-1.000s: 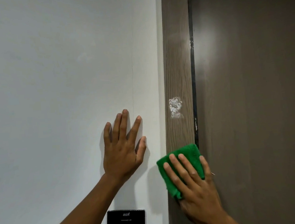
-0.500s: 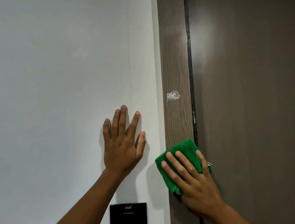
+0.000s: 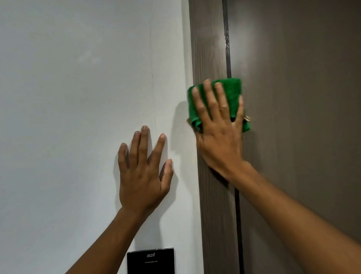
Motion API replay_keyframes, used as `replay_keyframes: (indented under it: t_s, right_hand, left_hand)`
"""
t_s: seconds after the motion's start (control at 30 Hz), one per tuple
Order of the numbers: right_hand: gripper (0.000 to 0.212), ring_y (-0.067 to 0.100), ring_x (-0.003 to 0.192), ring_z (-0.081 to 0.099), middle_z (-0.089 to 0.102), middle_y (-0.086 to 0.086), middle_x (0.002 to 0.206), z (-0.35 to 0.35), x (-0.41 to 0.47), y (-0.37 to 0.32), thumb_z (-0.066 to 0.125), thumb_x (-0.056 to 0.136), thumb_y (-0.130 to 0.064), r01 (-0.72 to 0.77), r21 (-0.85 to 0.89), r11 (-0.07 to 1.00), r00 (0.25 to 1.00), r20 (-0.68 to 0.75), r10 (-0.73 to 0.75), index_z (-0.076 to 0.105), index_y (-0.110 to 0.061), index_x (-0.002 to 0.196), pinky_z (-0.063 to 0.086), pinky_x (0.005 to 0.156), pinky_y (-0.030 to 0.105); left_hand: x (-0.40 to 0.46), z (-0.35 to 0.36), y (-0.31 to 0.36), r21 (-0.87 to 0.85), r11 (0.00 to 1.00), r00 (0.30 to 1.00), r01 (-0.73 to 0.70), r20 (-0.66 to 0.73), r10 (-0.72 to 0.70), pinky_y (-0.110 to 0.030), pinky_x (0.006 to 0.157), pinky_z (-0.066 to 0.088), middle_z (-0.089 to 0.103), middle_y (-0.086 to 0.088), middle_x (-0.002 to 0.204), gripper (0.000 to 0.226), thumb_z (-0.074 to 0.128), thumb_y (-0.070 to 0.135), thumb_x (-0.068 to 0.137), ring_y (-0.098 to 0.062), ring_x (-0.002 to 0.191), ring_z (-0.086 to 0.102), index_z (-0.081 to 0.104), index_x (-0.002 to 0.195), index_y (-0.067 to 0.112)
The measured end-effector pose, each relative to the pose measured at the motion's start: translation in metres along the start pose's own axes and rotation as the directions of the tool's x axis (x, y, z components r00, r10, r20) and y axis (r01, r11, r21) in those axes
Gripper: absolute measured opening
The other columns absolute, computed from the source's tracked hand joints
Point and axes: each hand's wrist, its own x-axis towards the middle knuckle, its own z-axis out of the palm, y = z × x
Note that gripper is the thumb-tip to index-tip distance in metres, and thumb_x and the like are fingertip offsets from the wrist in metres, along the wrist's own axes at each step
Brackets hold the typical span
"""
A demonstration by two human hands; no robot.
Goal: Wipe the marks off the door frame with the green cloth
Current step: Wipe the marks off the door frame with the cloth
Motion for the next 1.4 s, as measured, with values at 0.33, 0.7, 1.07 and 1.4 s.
replay_keyframes:
  t_s: [0.33,0.7,1.07,1.4]
  right_hand:
    - [0.077,0.020,0.147,0.015,0.019,0.003,0.158,-0.011,-0.143,0.058,0.061,0.082,-0.027,0.219,-0.034,0.975,0.955,0.212,-0.207,0.023,-0.025,0.149,0.017,0.114,0.059]
    - [0.068,0.022,0.148,0.001,0.007,0.004,0.161,0.013,-0.052,0.024,0.033,0.088,-0.041,0.553,-0.038,0.832,0.802,0.295,-0.520,0.009,-0.028,0.150,0.002,0.115,0.057]
    - [0.070,0.022,0.147,-0.001,0.006,0.005,0.161,-0.021,0.103,0.045,0.046,0.090,-0.031,-0.146,0.098,0.984,0.988,-0.038,0.150,0.010,-0.027,0.150,-0.003,0.116,0.057]
    - [0.060,0.022,0.147,0.008,0.014,0.004,0.160,-0.005,0.133,0.017,0.034,0.097,-0.047,0.065,0.014,0.998,0.987,-0.149,-0.062,0.016,-0.026,0.150,0.003,0.115,0.058]
  left_hand:
    - [-0.057,0.019,0.019,-0.070,0.998,0.993,-0.008,0.115,0.016,-0.055,0.119,0.018,0.013,-0.011,0.162,0.064,0.036,0.048,0.093,-0.027,0.150,0.008,0.023,0.151,0.023]
    - [-0.019,0.014,-0.003,-0.108,0.994,0.989,0.014,0.148,0.002,-0.056,0.118,0.019,0.020,-0.013,0.160,0.064,0.028,0.053,0.092,-0.028,0.148,0.016,0.027,0.149,0.023]
    - [0.029,-0.017,0.016,-0.110,0.994,0.999,-0.011,0.034,0.015,-0.053,0.119,0.019,0.020,-0.008,0.161,0.063,0.030,0.052,0.091,-0.024,0.149,0.015,0.028,0.149,0.026]
    - [0.086,-0.009,-0.023,-0.047,0.999,0.998,0.016,-0.058,-0.019,-0.051,0.121,0.008,0.019,-0.012,0.160,0.063,0.039,0.049,0.091,-0.027,0.149,0.013,0.029,0.148,0.024]
